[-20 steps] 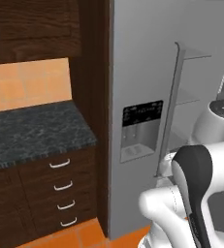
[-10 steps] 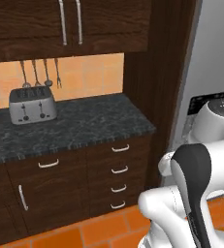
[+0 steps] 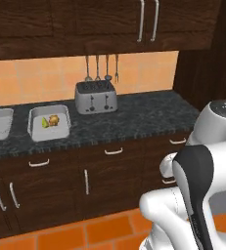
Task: Place one lemon wedge and one chicken drumstick in each tupperware on the nearby counter, to pack two identical lunches.
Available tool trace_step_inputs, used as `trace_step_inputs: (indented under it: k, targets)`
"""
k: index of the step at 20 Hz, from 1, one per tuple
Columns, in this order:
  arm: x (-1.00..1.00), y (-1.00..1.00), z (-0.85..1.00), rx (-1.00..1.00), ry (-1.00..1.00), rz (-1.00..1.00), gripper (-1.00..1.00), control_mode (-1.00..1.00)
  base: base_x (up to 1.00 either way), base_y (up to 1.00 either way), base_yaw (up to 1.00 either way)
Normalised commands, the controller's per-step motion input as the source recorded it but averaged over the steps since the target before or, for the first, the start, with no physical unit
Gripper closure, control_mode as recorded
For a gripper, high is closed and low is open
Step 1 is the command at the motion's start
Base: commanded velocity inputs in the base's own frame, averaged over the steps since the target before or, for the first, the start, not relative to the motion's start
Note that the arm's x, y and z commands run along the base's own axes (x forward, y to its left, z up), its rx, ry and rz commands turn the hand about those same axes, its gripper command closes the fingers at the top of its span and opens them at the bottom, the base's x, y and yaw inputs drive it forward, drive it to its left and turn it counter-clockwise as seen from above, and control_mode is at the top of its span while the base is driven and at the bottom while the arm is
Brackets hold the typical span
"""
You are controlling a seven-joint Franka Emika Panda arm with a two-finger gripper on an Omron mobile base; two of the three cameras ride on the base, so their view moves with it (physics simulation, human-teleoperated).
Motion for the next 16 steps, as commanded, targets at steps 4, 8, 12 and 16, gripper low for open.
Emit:
trace_step_inputs:
  k: [4,8,12,16]
  targets:
    - [0.00,0.00,0.00,0.00,0.00,0.00,1.00,1.00,0.00,1.00,0.18]
    - [0.00,0.00,0.00,0.00,0.00,0.00,1.00,1.00,0.34,1.00,0.06]
    - [0.00,0.00,0.00,0.00,0.00,0.00,1.00,1.00,0.57,1.00,0.00]
    - [0.00,0.00,0.00,0.00,0.00,0.00,1.00,1.00,0.72,1.00,0.00]
